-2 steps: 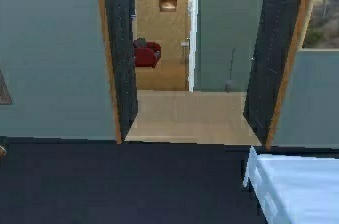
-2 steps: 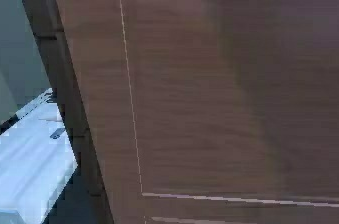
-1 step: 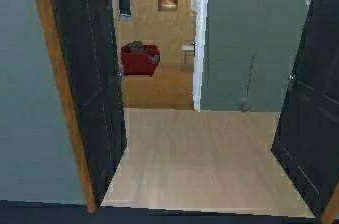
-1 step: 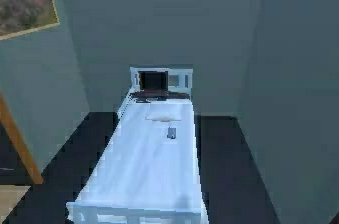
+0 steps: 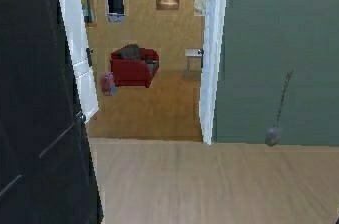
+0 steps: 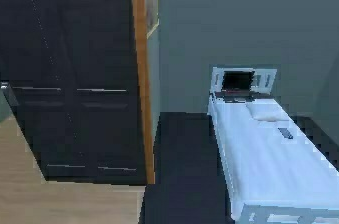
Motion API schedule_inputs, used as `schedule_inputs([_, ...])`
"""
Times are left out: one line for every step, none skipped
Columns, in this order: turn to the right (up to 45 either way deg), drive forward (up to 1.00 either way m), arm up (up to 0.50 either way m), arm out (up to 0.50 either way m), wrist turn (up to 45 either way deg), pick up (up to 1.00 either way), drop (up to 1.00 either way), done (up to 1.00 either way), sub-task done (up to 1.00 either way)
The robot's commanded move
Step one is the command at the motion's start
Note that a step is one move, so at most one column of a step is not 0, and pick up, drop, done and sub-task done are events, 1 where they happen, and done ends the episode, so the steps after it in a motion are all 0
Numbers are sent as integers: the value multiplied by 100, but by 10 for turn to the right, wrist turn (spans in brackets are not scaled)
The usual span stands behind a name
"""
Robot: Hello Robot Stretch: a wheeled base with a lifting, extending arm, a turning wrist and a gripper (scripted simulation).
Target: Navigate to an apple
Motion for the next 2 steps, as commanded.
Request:
schedule_inputs([0, 100, 0, 0, 0, 0, 0, 0, 0])
schedule_inputs([0, 100, 0, 0, 0, 0, 0, 0, 0])
